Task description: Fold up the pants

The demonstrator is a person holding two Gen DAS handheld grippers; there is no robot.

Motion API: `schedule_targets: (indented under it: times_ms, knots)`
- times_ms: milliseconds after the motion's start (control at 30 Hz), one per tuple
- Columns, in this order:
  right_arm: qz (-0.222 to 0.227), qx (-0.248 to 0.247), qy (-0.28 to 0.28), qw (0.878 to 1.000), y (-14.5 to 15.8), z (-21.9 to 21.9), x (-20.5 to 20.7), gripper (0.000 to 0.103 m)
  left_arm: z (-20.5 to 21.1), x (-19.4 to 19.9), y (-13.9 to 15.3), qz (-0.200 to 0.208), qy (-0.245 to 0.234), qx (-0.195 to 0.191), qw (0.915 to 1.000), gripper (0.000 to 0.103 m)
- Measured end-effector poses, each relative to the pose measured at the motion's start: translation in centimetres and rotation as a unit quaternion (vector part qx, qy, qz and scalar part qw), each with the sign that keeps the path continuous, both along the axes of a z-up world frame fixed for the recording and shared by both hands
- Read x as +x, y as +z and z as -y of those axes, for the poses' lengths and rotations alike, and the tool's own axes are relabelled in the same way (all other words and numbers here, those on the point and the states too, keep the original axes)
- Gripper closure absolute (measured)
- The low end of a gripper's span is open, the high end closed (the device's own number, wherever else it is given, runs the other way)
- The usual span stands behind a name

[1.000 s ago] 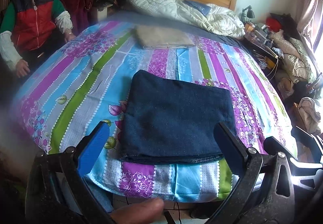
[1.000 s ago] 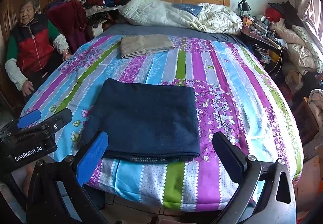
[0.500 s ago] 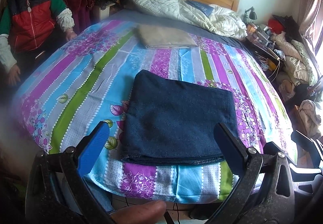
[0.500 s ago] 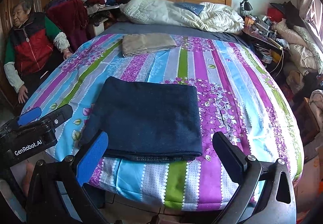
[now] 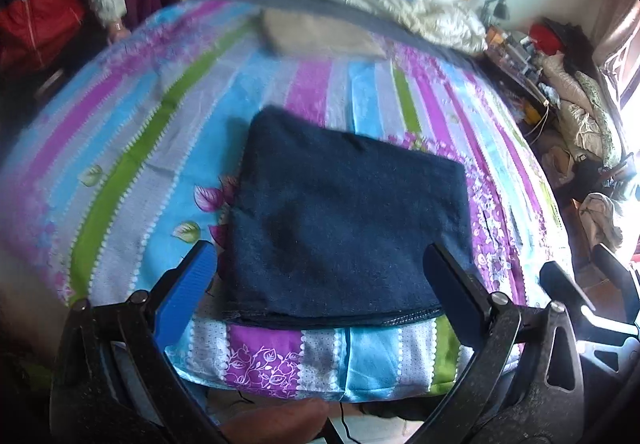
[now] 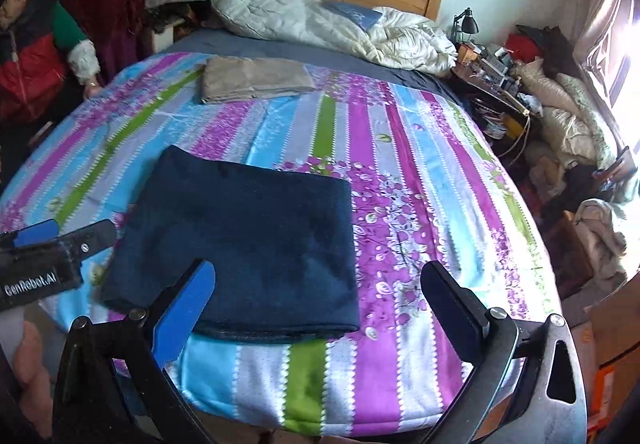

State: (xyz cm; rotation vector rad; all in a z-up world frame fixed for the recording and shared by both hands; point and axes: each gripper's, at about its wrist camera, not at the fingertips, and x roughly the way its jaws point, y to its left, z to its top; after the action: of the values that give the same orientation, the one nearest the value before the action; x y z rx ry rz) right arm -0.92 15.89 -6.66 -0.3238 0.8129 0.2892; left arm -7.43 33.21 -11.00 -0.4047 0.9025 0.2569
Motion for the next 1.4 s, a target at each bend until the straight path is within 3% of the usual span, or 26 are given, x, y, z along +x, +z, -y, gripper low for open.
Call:
schedule_targets:
  times_ms: [200, 500, 1233, 1400]
  knots:
    - [-0.017, -0.026, -0.002, 1.0, -1.4, -1.2, 1.7, 0.0, -3.1, 2.1, -2.8, -0.033, -0.001, -0.086, 0.9958, 0.0]
    - [-0.013, -0.043, 0.003, 0.999, -1.6, -2.4, 1.7, 0.0, -4.8, 2.1, -3.6, -0.039, -0.001, -0.111, 0.9931, 0.0]
    - [-0.021, -0.041, 0.005, 0.999, -2.1, -2.4, 2.0, 0.0, -4.8, 2.4, -3.5, -0.035, -0.013, -0.092, 0.9951, 0.0]
    - [-0.07, -0.034, 0.004, 0.997, -3.8, -2.8, 4.0, 0.0, -5.1, 3.4, -4.8, -0.059, -0.015, -0.096, 0.9935, 0.001]
